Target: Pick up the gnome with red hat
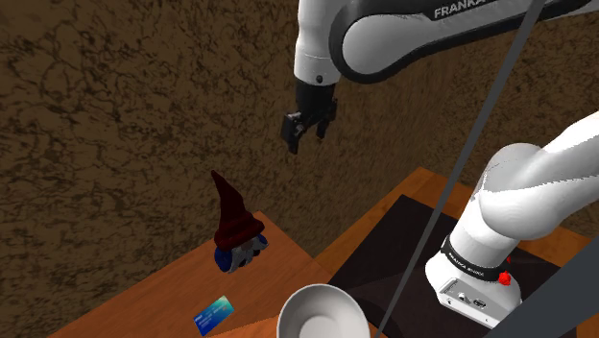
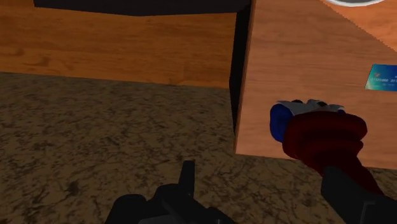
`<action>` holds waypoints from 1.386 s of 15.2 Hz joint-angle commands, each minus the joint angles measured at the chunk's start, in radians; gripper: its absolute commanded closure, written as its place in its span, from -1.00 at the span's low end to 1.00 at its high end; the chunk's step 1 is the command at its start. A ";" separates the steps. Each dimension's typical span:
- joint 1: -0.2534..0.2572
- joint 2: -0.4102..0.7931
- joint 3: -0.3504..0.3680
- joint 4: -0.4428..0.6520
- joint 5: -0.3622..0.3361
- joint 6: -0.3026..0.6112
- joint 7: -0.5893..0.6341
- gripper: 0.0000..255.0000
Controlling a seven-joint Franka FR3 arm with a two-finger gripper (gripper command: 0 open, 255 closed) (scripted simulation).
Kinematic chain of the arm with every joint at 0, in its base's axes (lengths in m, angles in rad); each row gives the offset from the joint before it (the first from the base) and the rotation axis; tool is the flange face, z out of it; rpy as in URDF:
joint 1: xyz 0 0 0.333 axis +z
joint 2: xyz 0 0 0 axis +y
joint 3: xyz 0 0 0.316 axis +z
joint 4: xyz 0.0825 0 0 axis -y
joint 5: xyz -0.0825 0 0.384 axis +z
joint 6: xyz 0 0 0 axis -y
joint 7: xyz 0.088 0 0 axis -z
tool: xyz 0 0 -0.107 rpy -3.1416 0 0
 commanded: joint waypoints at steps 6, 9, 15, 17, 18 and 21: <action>-0.077 0.203 0.206 0.118 -0.167 0.171 0.279 -1.00; -0.125 0.314 0.303 0.200 -0.304 0.203 0.434 -1.00; -0.143 0.609 0.440 0.424 -0.701 0.139 0.785 -1.00; -0.108 0.680 0.437 0.484 -0.788 0.103 0.849 -1.00; -0.103 0.686 0.432 0.477 -0.797 0.111 0.859 -1.00; -0.097 0.705 0.425 0.458 -0.826 0.133 0.889 -1.00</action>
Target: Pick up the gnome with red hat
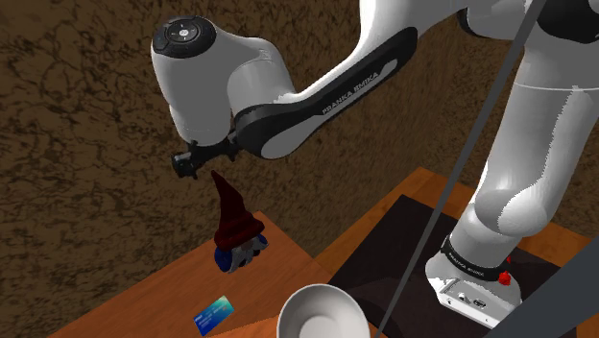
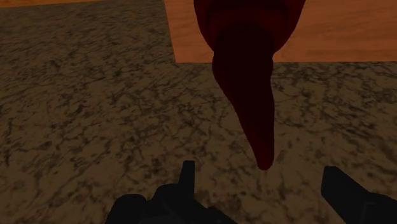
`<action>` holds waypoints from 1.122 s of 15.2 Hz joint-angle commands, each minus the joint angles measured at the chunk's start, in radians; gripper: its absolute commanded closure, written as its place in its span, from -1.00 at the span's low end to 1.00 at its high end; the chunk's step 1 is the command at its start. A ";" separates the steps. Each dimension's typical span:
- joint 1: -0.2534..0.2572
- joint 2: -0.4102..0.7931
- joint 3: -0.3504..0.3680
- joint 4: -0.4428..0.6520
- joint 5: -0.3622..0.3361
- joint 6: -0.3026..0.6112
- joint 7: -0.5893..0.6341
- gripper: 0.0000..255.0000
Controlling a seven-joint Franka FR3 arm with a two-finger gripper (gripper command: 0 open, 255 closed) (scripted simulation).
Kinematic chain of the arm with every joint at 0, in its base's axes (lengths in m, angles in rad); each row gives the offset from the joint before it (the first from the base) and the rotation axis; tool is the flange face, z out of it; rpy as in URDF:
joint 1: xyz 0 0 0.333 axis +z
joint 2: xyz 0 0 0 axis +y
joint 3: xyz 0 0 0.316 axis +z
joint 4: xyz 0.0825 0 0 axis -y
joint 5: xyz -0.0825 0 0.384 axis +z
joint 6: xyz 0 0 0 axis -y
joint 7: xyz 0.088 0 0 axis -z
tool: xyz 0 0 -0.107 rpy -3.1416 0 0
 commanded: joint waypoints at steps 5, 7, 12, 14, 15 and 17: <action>0.011 0.036 -0.012 -0.021 -0.053 0.029 0.050 -1.00; 0.011 0.037 -0.012 -0.021 -0.053 0.029 0.050 1.00; 0.011 0.037 -0.012 -0.022 -0.053 0.030 0.050 1.00; 0.011 0.037 -0.012 -0.022 -0.053 0.030 0.050 1.00; 0.011 0.036 -0.012 -0.021 -0.053 0.029 0.050 1.00; 0.007 0.022 -0.006 -0.011 -0.031 0.016 0.029 1.00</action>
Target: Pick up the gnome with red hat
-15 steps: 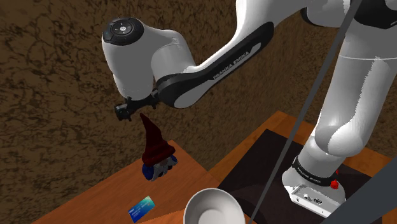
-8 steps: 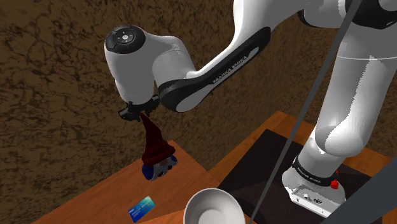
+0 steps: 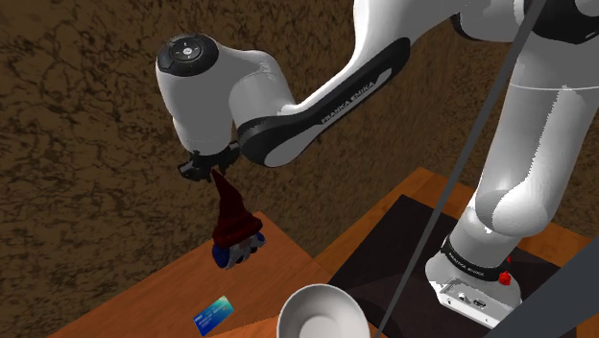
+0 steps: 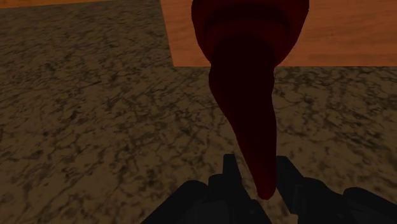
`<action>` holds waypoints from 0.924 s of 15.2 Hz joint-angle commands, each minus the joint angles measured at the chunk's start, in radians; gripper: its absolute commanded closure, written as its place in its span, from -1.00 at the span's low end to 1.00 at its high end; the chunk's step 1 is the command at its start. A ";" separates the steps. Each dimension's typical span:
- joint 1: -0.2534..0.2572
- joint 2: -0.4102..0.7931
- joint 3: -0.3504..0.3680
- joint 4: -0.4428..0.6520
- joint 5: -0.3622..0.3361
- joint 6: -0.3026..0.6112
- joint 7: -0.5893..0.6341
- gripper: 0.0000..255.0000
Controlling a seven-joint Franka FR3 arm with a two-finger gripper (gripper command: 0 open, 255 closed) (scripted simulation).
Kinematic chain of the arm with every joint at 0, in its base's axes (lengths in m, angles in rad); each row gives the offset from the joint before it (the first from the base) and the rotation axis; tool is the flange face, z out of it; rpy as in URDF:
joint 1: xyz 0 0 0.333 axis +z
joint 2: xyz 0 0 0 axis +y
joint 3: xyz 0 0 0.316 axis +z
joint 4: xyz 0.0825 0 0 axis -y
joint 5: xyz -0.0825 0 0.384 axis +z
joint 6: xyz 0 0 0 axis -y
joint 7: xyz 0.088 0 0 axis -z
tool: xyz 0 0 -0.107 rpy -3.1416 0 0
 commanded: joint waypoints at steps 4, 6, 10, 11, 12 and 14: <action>-0.010 -0.034 0.011 0.029 0.049 -0.033 -0.050 1.00; -0.013 -0.046 0.015 0.042 0.068 -0.048 -0.069 1.00; -0.018 -0.068 0.021 0.072 0.103 -0.080 -0.107 1.00; -0.019 -0.072 0.022 0.080 0.111 -0.088 -0.116 1.00; -0.019 -0.077 0.023 0.089 0.119 -0.097 -0.125 1.00; -0.020 -0.082 0.024 0.099 0.127 -0.107 -0.136 1.00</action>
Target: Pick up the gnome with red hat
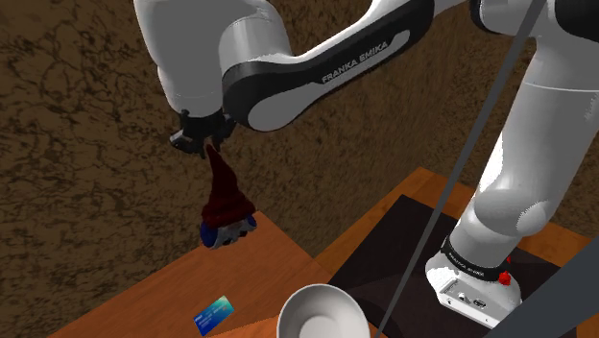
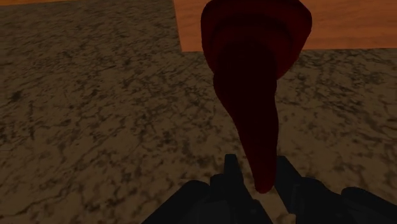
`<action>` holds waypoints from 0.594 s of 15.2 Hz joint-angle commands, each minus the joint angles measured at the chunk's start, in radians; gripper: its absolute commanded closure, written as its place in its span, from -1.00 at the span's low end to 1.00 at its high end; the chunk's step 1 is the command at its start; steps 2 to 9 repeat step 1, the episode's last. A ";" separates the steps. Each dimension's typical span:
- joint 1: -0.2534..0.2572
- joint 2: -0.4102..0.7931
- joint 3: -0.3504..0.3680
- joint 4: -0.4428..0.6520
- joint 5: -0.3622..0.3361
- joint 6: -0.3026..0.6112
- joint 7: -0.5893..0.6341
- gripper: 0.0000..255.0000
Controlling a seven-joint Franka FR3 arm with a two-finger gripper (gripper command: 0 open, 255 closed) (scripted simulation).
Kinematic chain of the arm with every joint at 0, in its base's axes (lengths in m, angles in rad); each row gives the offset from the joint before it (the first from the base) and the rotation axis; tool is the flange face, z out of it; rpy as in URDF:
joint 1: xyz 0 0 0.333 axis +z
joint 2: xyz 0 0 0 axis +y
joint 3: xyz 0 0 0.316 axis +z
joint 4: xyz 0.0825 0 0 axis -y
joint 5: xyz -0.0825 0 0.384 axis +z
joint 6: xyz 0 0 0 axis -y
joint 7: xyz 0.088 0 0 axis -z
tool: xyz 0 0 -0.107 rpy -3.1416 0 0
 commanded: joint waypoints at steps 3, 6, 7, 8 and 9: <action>0.001 -0.002 0.001 0.008 0.003 -0.006 -0.004 1.00; 0.001 -0.002 0.001 0.008 0.003 -0.006 -0.004 1.00; 0.001 -0.002 0.001 0.008 0.003 -0.006 -0.004 1.00; 0.001 -0.002 0.001 0.008 0.003 -0.006 -0.004 1.00; 0.001 -0.002 0.001 0.008 0.003 -0.006 -0.004 1.00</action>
